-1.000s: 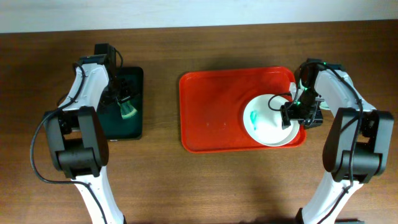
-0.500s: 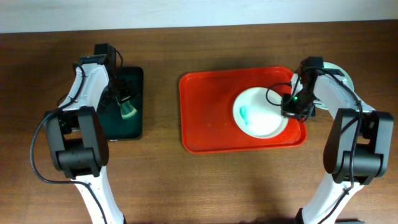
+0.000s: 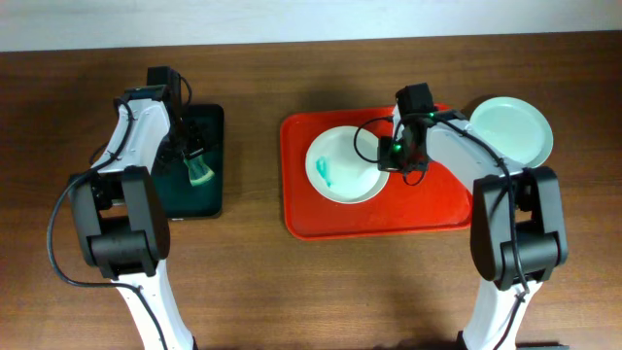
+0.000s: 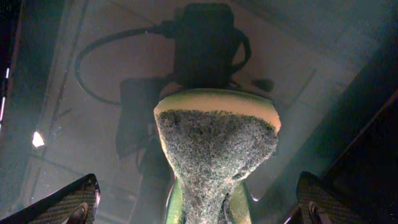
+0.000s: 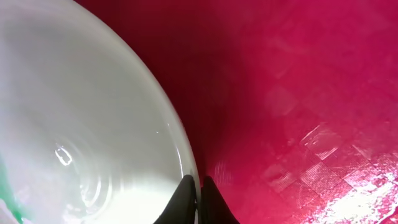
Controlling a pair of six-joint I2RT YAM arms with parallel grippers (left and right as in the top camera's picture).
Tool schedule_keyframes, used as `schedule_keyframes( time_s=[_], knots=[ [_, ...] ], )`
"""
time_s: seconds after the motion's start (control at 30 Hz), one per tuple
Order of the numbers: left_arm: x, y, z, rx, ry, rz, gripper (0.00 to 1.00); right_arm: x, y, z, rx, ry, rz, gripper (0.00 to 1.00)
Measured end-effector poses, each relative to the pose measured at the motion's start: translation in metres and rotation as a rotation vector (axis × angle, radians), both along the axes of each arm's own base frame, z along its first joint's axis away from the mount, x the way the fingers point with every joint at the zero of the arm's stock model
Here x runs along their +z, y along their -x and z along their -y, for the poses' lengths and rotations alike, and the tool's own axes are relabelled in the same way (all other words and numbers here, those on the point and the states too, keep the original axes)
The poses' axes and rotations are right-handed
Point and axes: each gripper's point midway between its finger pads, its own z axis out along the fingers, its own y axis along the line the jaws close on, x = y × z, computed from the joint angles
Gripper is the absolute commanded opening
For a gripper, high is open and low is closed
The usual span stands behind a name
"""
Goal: Clean dirty plates on tray and stack at the side
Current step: 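Scrub the white plate with the left-held sponge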
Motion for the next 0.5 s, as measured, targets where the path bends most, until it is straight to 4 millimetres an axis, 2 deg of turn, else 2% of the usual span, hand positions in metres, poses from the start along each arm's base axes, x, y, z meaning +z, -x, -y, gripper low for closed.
schedule_keyframes(
  time_s=[0.07,0.1,0.23,0.27,0.3,0.37,0.4,0.5],
  knots=[
    [0.0,-0.002,0.0,-0.002,-0.002,0.009,0.43,0.0,0.0,0.0,-0.024,-0.002,-0.002,0.04],
    [0.001,-0.005,0.0,0.002,-0.002,0.021,0.31,0.0,-0.001,0.0,-0.034,-0.005,-0.004,0.04],
    [-0.009,-0.006,0.0,0.0,-0.002,0.036,0.38,0.0,0.002,0.0,-0.06,-0.008,-0.019,0.04],
    [-0.013,-0.004,0.0,0.0,-0.002,0.033,0.49,0.0,0.002,0.0,-0.061,-0.009,-0.019,0.04],
    [-0.016,-0.004,0.0,0.0,-0.002,0.034,0.43,0.0,0.002,0.0,-0.061,-0.009,-0.019,0.04],
    [-0.017,-0.003,0.0,0.009,-0.001,0.033,0.05,0.0,0.002,0.0,-0.062,-0.009,-0.019,0.04],
    [-0.017,-0.003,0.0,0.012,0.0,0.033,0.0,0.0,0.002,0.0,-0.061,-0.009,-0.019,0.04],
    [-0.017,-0.003,0.0,0.019,0.003,0.033,0.0,0.0,0.001,0.0,-0.061,-0.009,-0.017,0.04]
  ],
)
